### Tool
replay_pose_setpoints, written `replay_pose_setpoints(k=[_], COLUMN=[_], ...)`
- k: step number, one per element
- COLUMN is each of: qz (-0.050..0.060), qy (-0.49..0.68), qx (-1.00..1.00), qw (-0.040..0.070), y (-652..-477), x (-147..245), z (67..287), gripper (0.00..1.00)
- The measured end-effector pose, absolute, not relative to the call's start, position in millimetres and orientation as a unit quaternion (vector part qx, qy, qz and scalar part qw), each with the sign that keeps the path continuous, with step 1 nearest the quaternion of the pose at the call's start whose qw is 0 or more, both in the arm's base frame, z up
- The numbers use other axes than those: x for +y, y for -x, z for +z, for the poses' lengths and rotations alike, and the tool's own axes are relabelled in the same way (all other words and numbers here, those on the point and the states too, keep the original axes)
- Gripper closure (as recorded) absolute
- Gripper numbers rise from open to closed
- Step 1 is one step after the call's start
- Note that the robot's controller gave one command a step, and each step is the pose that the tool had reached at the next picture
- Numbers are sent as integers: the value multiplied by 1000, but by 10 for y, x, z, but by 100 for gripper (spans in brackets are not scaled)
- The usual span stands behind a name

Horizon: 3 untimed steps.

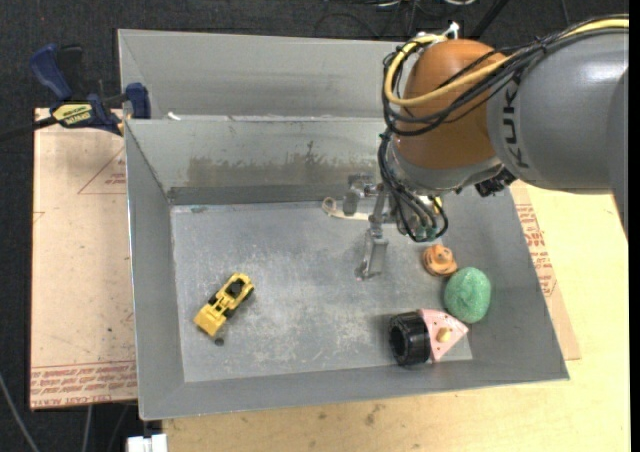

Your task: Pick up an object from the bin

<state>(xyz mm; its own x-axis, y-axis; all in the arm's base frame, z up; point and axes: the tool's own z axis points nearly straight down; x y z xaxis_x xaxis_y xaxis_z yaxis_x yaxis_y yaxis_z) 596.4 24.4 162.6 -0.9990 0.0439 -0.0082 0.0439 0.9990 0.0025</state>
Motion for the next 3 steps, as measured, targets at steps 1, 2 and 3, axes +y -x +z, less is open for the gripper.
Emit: replay_pose_setpoints(k=[1, 2, 3], qz=[0, 2, -1], qy=[-66, -88, -99], qx=[998, 996, 995], qw=[-2, 3, -1], y=[-5720, -5856, -5813], x=[134, -286, -642], z=[1312, 1034, 892], gripper=[0, 0, 0])
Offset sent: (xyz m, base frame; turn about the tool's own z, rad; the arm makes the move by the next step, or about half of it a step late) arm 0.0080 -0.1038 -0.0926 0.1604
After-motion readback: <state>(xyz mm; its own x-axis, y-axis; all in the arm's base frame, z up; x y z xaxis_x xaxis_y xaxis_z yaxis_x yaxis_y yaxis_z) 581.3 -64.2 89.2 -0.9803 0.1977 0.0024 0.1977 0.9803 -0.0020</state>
